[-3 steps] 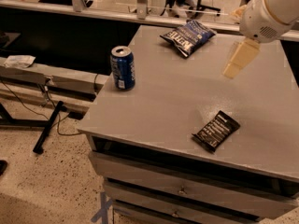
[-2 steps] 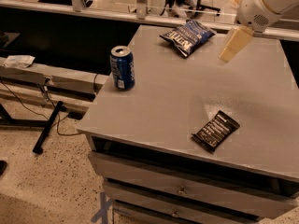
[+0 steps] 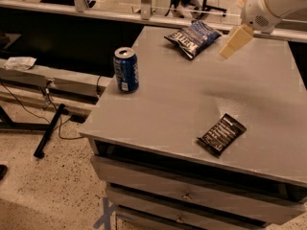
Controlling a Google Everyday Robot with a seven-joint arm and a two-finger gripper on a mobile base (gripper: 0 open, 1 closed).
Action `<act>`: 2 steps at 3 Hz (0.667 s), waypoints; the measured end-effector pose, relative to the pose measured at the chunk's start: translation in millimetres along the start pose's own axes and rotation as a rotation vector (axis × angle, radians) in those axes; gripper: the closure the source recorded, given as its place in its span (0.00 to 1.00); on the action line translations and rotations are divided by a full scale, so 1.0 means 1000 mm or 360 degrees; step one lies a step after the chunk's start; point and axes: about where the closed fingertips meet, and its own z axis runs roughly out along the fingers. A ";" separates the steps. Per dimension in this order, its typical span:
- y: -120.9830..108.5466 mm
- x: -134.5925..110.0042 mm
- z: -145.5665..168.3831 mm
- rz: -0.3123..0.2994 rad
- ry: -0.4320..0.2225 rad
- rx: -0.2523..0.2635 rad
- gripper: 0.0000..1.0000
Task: Move blue chip bag near rxbar chocolate
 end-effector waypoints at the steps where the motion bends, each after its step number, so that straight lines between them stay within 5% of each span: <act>1: -0.057 0.013 0.071 0.0389 -0.0206 0.0088 0.00; 2: -0.080 0.019 0.117 0.0629 -0.0302 0.0095 0.00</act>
Offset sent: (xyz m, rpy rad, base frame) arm 0.2068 -0.0244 -0.0695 0.5446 0.0362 -0.3395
